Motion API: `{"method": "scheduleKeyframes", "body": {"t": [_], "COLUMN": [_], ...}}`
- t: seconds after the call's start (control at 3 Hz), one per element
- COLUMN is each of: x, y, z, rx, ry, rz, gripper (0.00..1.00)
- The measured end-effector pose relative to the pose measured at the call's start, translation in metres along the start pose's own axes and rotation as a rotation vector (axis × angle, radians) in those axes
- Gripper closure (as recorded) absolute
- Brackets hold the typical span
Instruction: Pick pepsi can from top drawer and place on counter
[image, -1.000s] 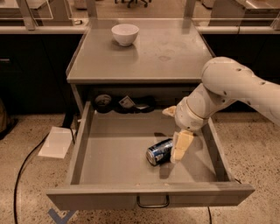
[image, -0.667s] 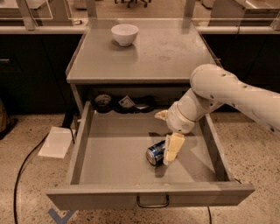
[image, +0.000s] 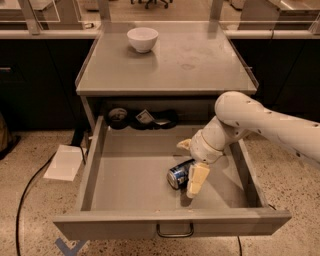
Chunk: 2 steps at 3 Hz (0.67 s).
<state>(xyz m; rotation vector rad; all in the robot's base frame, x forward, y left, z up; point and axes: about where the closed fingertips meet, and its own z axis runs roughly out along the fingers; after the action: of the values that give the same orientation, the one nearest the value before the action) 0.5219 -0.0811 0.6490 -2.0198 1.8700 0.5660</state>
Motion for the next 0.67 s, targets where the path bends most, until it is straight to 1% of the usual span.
{"method": "scheduleKeyframes", "body": {"t": [0.33,0.67], "x": [0.011,0.018], "y": [-0.001,0.0], "z": [0.02,0.036], "rx": [-0.026,-0.046], "ry": [-0.019,-0.013], "rz": [0.011,0.004], "gripper": [0.0,0.1]}}
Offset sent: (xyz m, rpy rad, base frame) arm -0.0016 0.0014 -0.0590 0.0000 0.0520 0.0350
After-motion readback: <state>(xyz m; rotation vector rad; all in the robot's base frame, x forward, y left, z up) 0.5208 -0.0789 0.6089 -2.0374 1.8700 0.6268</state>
